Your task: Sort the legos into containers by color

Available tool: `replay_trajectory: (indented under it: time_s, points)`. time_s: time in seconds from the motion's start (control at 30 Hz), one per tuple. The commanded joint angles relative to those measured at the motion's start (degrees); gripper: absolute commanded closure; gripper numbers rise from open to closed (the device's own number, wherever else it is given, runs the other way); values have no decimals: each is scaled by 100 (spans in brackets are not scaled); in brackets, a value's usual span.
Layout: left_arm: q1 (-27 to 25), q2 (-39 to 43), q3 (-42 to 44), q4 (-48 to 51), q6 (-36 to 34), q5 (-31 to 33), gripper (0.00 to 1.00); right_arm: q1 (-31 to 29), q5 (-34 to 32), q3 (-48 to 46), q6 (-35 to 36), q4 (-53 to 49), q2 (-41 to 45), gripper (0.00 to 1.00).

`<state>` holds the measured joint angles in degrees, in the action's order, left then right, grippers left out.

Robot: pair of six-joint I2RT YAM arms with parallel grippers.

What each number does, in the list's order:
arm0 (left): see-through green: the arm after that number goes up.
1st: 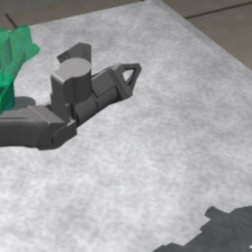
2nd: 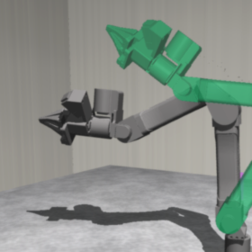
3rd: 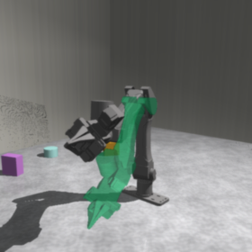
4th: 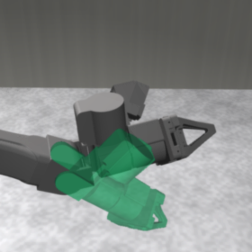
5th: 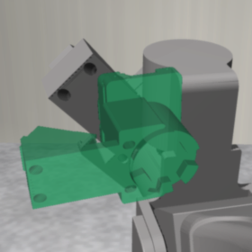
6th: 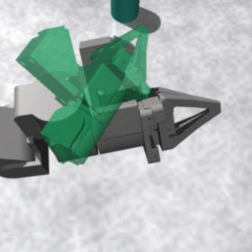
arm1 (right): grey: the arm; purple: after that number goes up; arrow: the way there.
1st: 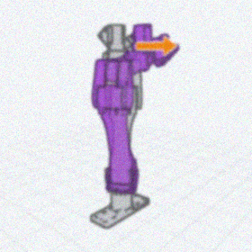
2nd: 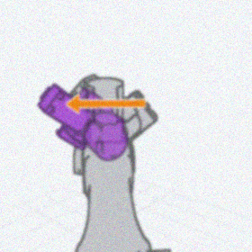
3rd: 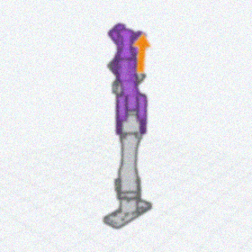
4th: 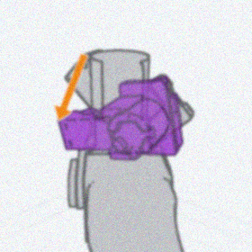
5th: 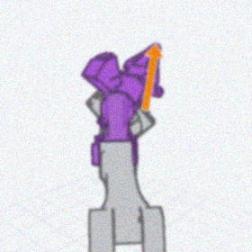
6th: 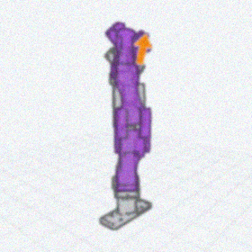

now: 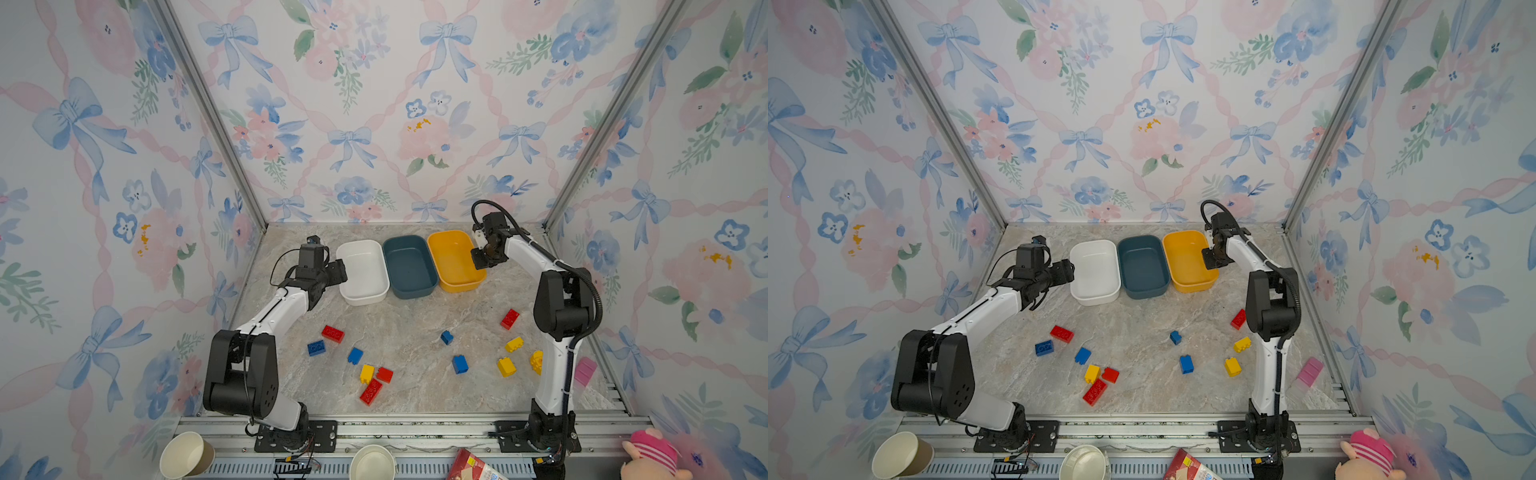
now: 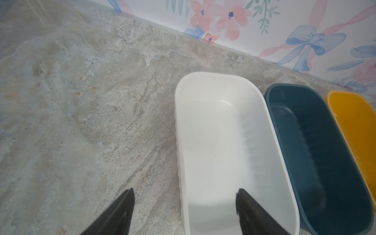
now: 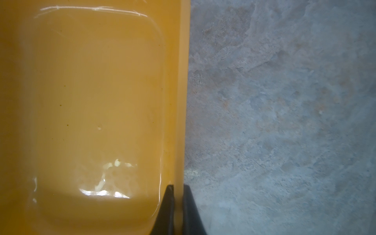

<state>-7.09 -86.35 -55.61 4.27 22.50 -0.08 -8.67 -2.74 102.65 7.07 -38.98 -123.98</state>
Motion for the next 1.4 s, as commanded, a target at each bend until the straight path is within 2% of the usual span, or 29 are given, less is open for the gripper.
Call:
replay_trajectory:
  time_s: [0.0,0.37,0.47,0.6,0.7,0.87,1.0,1.37]
  points:
    - [32,74,47,-58,-123,-71,20,-125,63,-244,-77,-256,37,100]
    - [33,113,45,-57,-132,-115,19,-329,76,-443,-275,-364,230,98]
    - [33,173,65,-51,-129,-111,19,-313,13,-439,-344,-353,307,87]
    - [33,272,102,-55,-106,-110,19,-294,67,-410,-464,-347,483,59]
    - [33,358,129,-50,-55,-123,19,-267,106,-411,-554,-356,655,43]
    - [33,569,256,-45,59,-135,18,-193,192,-580,-755,-414,1100,23]
    - [32,821,455,-43,162,-153,18,-103,237,-1005,-1088,-504,1657,14]
    - [6,1478,1157,-41,294,-352,16,106,-4,-3102,-2466,-543,3437,1]
